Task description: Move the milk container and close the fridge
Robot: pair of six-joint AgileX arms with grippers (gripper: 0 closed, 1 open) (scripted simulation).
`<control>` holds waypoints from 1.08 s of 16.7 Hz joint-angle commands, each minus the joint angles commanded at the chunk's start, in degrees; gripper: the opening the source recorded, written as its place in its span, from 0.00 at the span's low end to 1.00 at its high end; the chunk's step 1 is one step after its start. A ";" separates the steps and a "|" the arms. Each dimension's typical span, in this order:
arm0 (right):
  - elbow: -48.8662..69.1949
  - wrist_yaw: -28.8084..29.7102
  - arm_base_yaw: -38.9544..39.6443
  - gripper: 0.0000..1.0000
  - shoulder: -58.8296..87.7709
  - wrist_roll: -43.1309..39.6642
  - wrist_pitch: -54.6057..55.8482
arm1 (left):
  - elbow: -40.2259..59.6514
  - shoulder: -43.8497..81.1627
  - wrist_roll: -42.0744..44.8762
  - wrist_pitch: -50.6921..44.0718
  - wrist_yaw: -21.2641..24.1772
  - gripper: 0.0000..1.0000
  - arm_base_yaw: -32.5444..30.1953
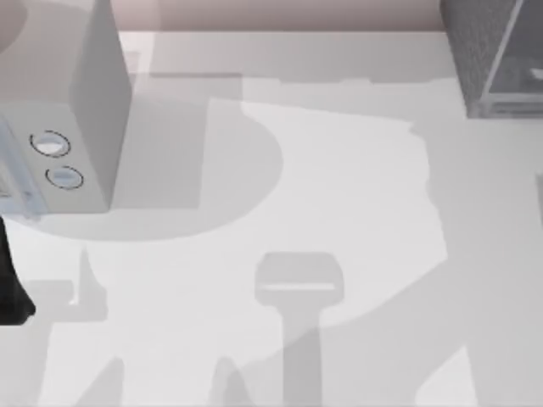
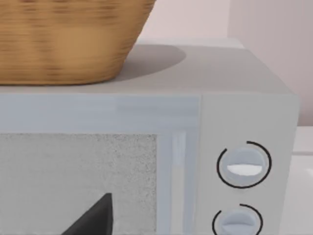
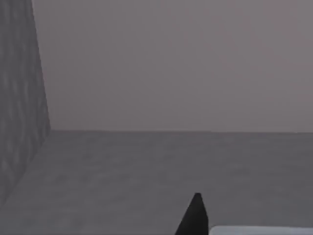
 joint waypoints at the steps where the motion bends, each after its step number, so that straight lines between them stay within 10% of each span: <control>1: 0.06 -0.03 -0.08 0.00 0.06 -0.02 -0.03 | 0.00 0.00 0.00 0.00 0.00 1.00 0.00; 5: 0.12 -0.06 -0.16 0.00 0.11 -0.04 -0.05 | 0.00 0.00 0.00 0.00 0.00 1.00 0.00; 18: 0.12 -0.06 -0.16 0.98 0.11 -0.04 -0.05 | 0.00 0.00 0.00 0.00 0.00 1.00 0.00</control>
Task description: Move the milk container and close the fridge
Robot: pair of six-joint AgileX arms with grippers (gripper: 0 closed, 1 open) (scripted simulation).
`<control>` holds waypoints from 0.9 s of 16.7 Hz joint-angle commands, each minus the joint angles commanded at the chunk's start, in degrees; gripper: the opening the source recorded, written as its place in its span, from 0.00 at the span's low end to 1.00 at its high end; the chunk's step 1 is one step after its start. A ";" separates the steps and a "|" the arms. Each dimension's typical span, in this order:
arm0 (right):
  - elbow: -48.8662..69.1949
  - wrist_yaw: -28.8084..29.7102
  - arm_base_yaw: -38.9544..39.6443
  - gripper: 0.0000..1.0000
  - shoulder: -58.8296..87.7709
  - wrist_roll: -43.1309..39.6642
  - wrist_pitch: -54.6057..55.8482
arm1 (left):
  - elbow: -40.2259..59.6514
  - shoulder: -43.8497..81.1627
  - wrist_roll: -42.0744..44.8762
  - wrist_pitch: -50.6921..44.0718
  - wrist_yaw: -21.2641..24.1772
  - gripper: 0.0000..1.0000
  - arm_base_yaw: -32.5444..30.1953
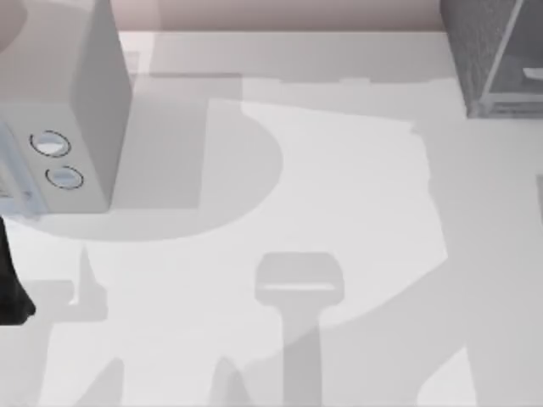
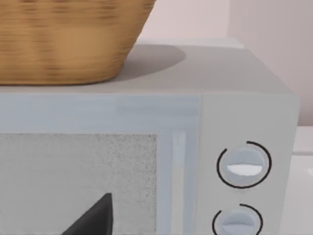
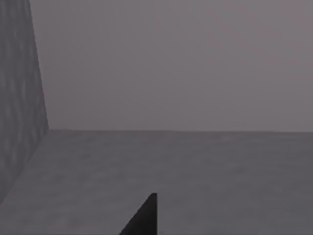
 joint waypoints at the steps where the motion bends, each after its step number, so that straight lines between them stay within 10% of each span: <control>1: 0.00 0.00 0.00 1.00 0.00 0.00 0.00 | 0.00 0.00 0.00 0.00 0.00 1.00 0.00; 15: -4.96 0.81 0.66 1.00 -8.79 1.16 -4.63 | 0.00 0.00 0.00 0.00 0.00 1.00 0.00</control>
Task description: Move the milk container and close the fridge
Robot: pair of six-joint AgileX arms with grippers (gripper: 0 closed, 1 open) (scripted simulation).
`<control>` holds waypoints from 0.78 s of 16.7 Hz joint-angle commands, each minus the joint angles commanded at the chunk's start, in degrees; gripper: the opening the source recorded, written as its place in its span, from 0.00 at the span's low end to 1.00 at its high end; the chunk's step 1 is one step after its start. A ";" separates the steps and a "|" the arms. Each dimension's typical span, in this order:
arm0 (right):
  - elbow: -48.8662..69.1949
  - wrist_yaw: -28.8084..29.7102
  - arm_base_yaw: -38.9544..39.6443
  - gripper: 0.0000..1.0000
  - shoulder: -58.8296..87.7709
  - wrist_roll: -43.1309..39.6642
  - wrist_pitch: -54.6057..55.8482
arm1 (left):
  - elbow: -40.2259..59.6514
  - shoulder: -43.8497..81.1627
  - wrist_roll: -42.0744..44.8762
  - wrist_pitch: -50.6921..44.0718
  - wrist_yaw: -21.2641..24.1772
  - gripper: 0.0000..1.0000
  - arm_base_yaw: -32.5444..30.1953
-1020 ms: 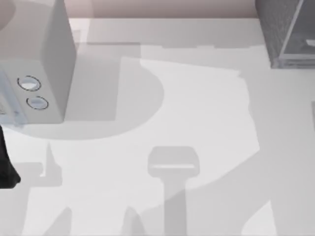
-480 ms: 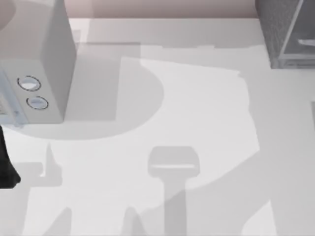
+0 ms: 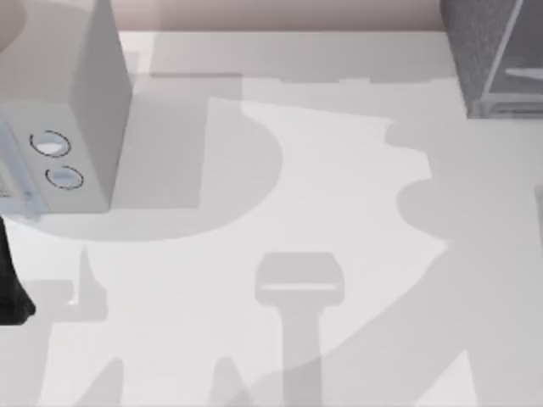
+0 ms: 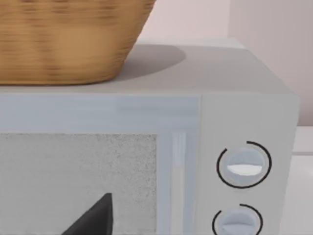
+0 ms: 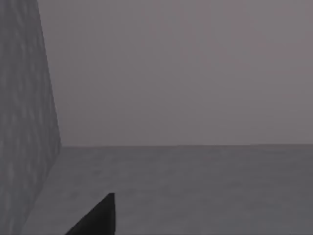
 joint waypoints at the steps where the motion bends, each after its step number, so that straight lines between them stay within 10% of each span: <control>1: -1.80 0.35 0.14 1.00 -3.51 0.29 -1.68 | 0.00 0.00 0.00 0.00 0.00 1.00 0.00; 13: -36.85 7.09 3.76 1.00 -72.23 0.63 -31.22 | 0.00 0.00 0.00 0.00 0.00 1.00 0.00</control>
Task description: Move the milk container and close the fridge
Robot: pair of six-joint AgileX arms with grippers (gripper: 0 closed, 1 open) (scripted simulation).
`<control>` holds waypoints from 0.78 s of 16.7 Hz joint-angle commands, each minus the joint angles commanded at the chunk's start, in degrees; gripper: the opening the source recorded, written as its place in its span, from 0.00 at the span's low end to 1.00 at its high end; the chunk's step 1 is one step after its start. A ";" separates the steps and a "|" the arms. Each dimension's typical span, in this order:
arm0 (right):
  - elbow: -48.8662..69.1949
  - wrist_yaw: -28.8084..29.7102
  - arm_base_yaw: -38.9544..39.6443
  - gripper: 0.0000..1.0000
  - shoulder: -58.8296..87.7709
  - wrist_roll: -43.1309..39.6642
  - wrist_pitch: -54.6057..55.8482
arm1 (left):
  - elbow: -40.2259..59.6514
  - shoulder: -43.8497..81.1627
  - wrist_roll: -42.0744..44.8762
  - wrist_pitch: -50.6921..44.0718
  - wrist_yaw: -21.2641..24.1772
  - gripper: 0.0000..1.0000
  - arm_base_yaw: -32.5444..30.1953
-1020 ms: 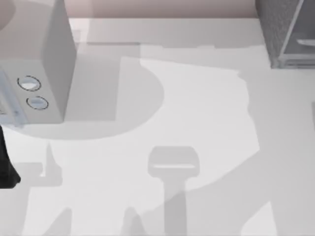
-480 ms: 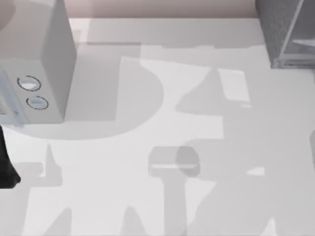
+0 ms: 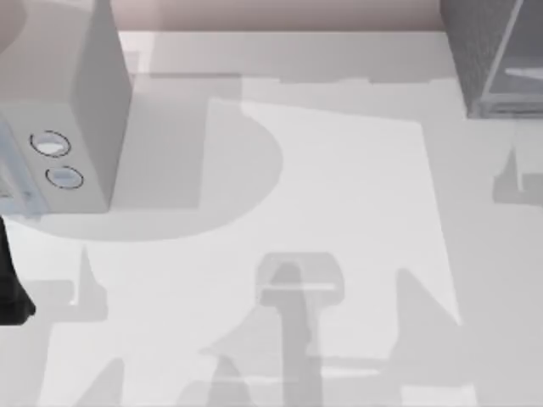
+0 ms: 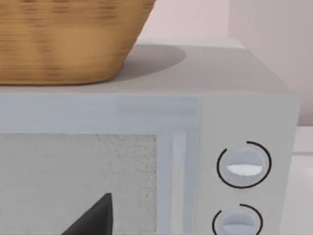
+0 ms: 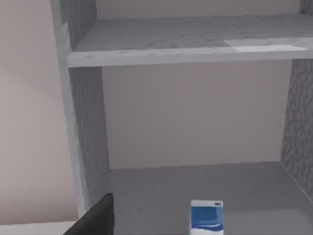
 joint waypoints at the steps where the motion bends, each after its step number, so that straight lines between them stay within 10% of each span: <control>1: -3.33 0.48 0.58 1.00 -6.45 -0.21 -2.50 | 0.00 0.00 0.00 0.00 0.00 1.00 0.00; 13: -29.97 2.90 7.19 1.00 -50.18 -2.01 -20.82 | 0.00 0.00 0.00 0.00 0.00 1.00 0.00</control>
